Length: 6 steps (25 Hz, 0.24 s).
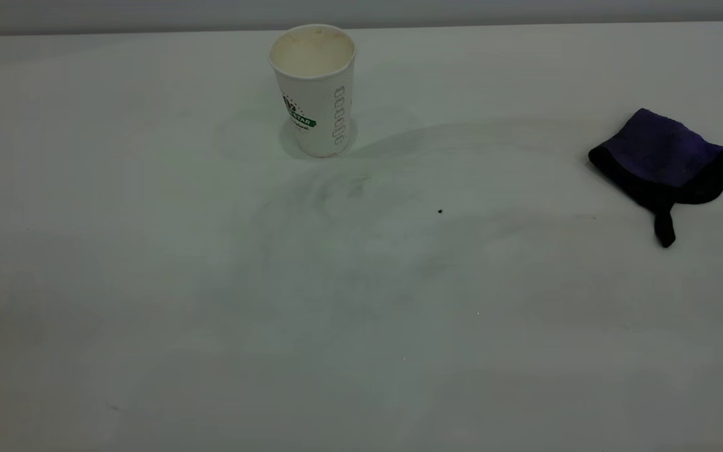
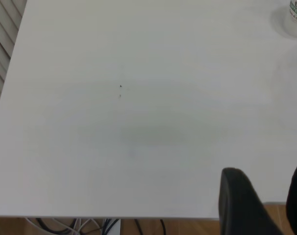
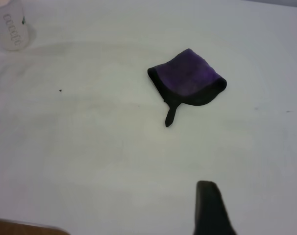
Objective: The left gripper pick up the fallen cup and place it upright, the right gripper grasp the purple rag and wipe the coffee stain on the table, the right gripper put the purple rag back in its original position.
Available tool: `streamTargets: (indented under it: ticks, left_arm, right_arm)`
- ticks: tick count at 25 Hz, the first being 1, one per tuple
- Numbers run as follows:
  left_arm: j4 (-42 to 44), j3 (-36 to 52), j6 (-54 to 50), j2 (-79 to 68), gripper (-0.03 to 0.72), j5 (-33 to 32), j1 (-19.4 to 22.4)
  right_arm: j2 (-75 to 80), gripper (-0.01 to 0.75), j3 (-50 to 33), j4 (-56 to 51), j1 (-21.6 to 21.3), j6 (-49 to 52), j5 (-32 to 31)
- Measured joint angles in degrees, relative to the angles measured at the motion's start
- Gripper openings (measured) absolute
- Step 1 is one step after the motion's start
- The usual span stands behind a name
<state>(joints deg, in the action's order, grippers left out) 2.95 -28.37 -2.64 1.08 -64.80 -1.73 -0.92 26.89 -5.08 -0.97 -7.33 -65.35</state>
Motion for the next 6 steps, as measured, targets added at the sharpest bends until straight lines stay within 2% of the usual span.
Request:
streamTargets:
  ticks: [6]
  left_arm:
    - [0.0,0.0,0.0,0.0,0.306,0.0,0.0]
  right_arm:
    - [0.0,0.389,0.0,0.0,0.0,0.0,0.0]
